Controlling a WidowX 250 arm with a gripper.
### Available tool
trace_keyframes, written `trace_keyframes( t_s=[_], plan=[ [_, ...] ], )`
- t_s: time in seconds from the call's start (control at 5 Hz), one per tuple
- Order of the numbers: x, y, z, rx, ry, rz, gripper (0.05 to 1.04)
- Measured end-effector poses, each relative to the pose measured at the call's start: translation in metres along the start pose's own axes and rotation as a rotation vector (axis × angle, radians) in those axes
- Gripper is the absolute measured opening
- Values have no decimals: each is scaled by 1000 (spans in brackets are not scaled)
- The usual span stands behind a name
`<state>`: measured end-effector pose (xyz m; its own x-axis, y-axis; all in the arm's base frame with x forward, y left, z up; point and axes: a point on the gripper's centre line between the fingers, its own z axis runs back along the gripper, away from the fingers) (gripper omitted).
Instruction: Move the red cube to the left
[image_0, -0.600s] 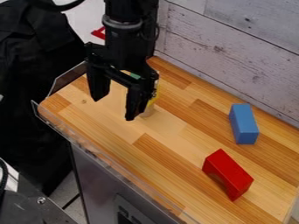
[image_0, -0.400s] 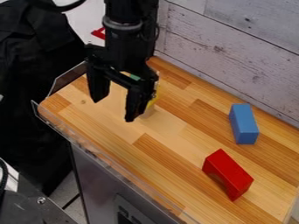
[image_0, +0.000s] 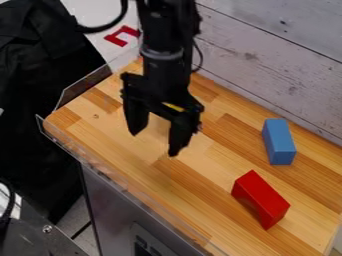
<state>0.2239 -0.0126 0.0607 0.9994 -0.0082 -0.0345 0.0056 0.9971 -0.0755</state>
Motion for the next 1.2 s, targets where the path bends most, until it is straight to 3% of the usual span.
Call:
trace_keyframes(
  t_s=[0.2, 0.6, 0.8, 1.0, 1.2],
  plan=[
    [5, -11, -13, 11, 21, 3, 999],
    [19, -31, -29, 58, 34, 271, 999],
    [26, -35, -24, 66, 11, 343, 999],
    [33, -41, -5, 58, -63, 421, 999],
    [40, -56, 7, 8, -136, 485, 999]
  ],
)
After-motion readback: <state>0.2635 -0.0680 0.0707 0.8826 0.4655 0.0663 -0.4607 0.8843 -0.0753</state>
